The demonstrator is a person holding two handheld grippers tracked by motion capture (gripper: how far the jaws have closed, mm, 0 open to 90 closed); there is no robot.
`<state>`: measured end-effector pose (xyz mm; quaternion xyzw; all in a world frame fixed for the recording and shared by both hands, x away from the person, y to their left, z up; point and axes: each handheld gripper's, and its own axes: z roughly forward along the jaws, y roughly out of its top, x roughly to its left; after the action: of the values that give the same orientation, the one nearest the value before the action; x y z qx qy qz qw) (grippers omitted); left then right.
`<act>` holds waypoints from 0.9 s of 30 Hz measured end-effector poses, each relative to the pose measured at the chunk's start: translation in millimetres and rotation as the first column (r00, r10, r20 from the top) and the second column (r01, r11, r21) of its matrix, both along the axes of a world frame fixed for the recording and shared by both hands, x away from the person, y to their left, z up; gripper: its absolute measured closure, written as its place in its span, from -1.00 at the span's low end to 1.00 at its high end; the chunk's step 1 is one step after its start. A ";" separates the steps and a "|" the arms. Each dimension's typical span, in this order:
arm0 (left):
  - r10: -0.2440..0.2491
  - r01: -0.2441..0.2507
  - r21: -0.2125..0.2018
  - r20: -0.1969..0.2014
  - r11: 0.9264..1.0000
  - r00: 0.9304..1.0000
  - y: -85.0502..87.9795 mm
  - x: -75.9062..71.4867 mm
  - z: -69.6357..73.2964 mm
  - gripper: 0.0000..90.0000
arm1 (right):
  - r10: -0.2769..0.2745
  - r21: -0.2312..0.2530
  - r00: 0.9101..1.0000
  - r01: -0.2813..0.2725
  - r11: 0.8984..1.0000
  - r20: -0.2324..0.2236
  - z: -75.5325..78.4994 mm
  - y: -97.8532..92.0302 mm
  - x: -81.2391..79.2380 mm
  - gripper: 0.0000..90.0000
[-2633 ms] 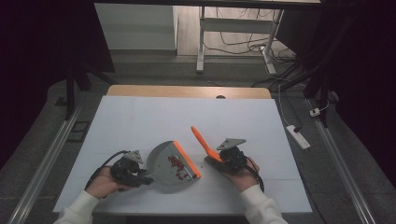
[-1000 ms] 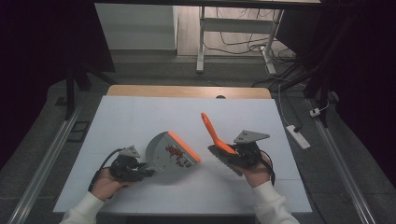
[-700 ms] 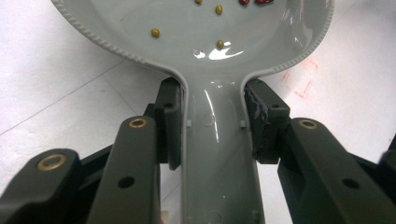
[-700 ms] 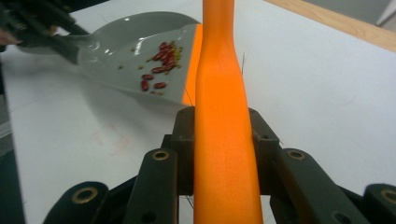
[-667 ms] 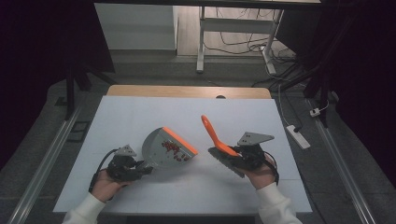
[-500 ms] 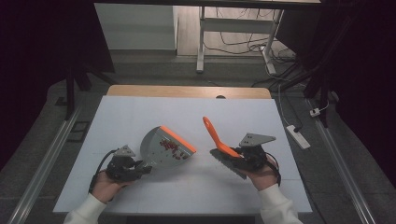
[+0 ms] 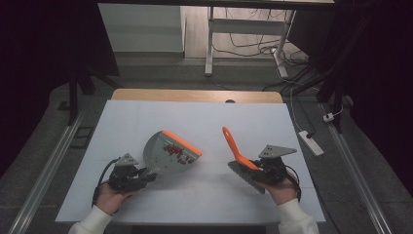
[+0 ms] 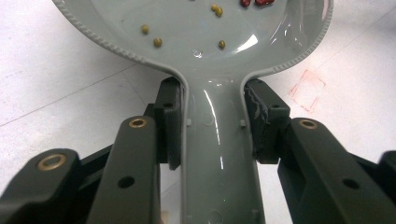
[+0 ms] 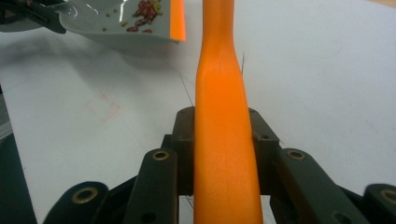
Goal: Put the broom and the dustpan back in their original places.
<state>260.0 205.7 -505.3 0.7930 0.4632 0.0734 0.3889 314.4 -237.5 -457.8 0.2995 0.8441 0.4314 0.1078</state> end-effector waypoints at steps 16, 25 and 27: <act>0.151 -0.152 -0.042 -0.014 0.988 0.988 12.5 -7.6 -5.0 0.38 | -0.055 -0.007 0.998 0.055 0.998 -0.037 -6.6 -11.6 -3.3 0.56; 0.243 -0.243 -0.030 -0.021 0.969 0.970 13.9 -11.9 -8.7 0.38 | -0.064 -0.004 0.996 0.064 0.998 -0.055 -10.0 -17.9 -3.0 0.56; 0.266 -0.266 -0.026 -0.019 0.964 0.964 15.3 -12.9 -9.6 0.38 | -0.067 -0.001 0.996 0.067 0.998 -0.064 -11.1 -18.0 -2.8 0.56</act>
<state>247.1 221.0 -514.9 0.7186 0.5695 0.1124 0.3830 311.6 -255.5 -469.0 0.3411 0.8364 0.4183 0.0950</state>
